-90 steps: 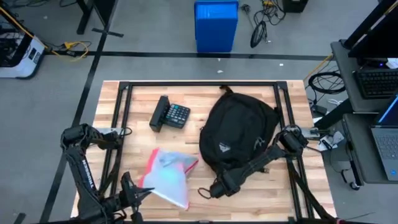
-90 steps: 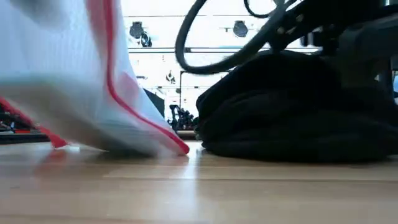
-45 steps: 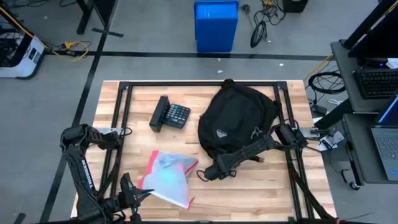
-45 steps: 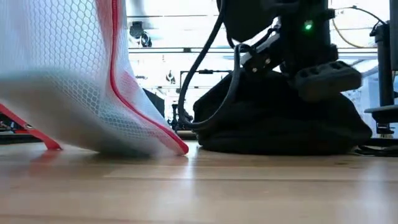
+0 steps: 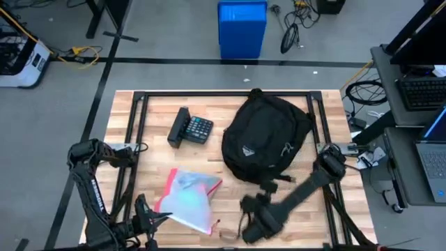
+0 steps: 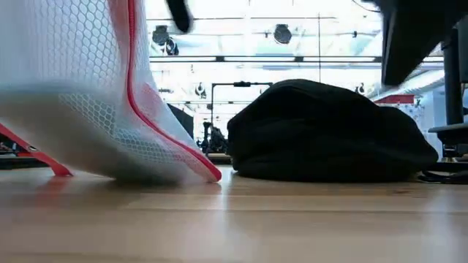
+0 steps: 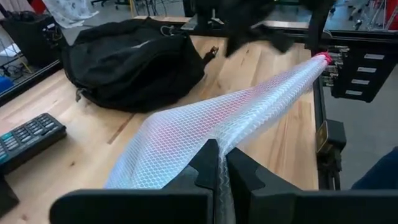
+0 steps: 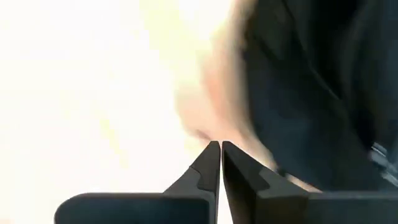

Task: Unpack backpack
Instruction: Remove the white zip bag from the black backpack, then open the white zip bag

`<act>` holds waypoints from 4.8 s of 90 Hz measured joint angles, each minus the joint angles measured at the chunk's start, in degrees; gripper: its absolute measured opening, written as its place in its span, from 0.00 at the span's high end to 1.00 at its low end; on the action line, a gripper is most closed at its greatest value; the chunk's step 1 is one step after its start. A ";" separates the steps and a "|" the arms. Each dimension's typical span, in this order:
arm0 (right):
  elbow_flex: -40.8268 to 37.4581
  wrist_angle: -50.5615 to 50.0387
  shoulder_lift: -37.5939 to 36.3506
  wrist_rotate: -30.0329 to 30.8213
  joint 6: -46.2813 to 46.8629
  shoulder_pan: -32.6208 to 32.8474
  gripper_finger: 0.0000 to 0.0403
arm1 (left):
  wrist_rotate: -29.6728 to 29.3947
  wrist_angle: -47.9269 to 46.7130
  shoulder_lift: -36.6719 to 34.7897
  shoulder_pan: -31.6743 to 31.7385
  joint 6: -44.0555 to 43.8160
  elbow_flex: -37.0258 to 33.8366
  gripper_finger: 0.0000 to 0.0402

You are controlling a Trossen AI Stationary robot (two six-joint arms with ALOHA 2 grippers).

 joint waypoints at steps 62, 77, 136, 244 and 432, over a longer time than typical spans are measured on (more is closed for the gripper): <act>-11.98 54.34 0.64 23.12 -50.17 -2.39 0.44 | -3.52 0.92 -0.04 1.56 4.75 1.25 1.00; -14.71 66.08 0.68 11.74 -57.07 -7.00 0.44 | -3.72 0.86 -0.04 1.60 4.92 1.25 1.00; -14.99 72.15 -3.53 8.22 -65.02 -5.62 1.00 | -2.71 1.10 -0.07 3.09 6.16 1.25 1.00; -24.75 76.76 2.45 -0.37 -50.77 -19.66 0.39 | -5.94 1.25 -0.13 3.06 7.95 1.25 1.00; -24.77 44.35 -27.07 18.05 -42.00 -4.34 1.00 | -0.32 10.60 -0.15 7.65 11.04 1.20 0.44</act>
